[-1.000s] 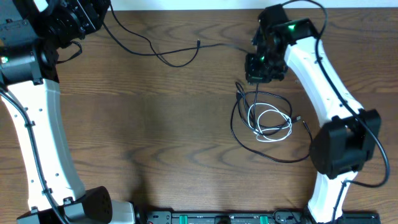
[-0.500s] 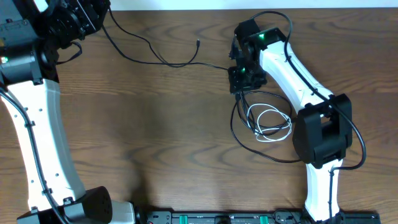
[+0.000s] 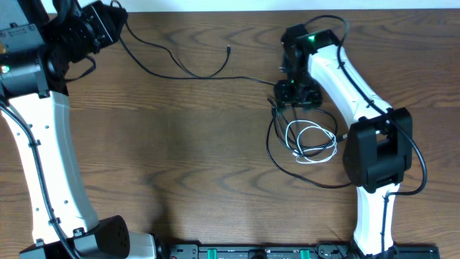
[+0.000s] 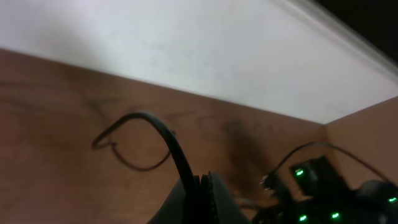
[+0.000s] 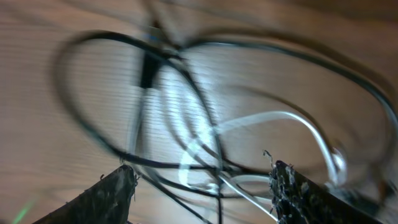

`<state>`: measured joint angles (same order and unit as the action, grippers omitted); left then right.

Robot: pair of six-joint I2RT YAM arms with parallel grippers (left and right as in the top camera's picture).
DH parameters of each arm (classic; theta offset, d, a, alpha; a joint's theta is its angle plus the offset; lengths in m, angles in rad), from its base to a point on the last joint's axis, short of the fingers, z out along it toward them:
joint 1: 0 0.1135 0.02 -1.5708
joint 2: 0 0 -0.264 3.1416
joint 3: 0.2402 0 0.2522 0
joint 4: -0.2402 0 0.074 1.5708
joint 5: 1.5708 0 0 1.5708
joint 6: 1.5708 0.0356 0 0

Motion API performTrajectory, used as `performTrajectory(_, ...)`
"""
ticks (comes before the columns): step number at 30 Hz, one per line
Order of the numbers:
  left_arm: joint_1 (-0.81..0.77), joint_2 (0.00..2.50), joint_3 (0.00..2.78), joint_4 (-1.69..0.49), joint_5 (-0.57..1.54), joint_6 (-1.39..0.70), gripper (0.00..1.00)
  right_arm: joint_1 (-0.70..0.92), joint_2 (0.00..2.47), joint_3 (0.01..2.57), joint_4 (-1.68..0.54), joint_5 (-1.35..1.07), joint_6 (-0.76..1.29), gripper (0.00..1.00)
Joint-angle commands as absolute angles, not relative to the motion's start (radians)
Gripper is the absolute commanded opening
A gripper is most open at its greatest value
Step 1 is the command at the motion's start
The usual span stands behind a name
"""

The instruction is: Untangle cables

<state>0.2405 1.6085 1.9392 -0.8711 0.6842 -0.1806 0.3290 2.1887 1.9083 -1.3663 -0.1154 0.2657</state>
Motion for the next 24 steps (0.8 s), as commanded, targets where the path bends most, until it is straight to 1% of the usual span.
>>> performTrajectory(1, 0.245, 1.618, 1.932, -0.943, 0.566, -0.127, 0.07, 0.291, 2.19, 1.91, -1.387, -0.018, 0.371, 0.69)
performTrajectory(3, 0.245, 1.629, 1.932, -1.002, 0.492, -0.12, 0.07, 0.289, 2.19, 1.91, -1.376, -0.068, 0.329, 0.71)
performTrajectory(4, 0.245, 1.637, 1.932, -1.029, 0.465, -0.102, 0.07, 0.295, 2.19, 1.91, -1.367, -0.177, 0.211, 0.72)
performTrajectory(6, 0.245, 1.655, 1.932, -1.066, 0.451, -0.061, 0.07, 0.305, 2.19, 1.91, -1.365, -0.342, 0.045, 0.73)
performTrajectory(8, 0.245, 1.681, 1.932, -1.1, 0.453, -0.036, 0.07, 0.325, 2.19, 1.91, -1.374, -0.522, -0.154, 0.69)
performTrajectory(10, 0.243, 1.702, 1.93, -1.118, 0.475, -0.01, 0.07, 0.346, 2.189, 1.91, -1.368, -0.531, -0.184, 0.69)
performTrajectory(11, 0.241, 1.71, 1.93, -1.123, 0.49, 0.007, 0.07, 0.356, 2.189, 1.91, -1.362, -0.505, -0.175, 0.69)
performTrajectory(12, 0.237, 1.723, 1.93, -1.135, 0.516, 0.035, 0.08, 0.371, 2.189, 1.91, -1.349, -0.443, -0.122, 0.69)
performTrajectory(14, 0.224, 1.745, 1.929, -1.155, 0.558, 0.092, 0.07, 0.398, 2.189, 1.911, -1.322, -0.22, 0.129, 0.7)
performTrajectory(15, 0.215, 1.758, 1.928, -1.163, 0.569, 0.113, 0.07, 0.406, 2.189, 1.911, -1.322, -0.134, 0.223, 0.72)
performTrajectory(17, 0.202, 1.771, 1.927, -1.167, 0.569, 0.124, 0.07, 0.412, 2.189, 1.911, -1.336, -0.052, 0.321, 0.74)
performTrajectory(18, 0.189, 1.785, 1.926, -1.17, 0.569, 0.129, 0.07, 0.41, 2.189, 1.911, -1.361, -0.035, 0.374, 0.73)
performTrajectory(24, 0.166, 1.797, 1.926, -1.166, 0.565, 0.146, 0.07, 0.384, 2.19, 1.89, -1.391, -0.057, 0.415, 0.65)
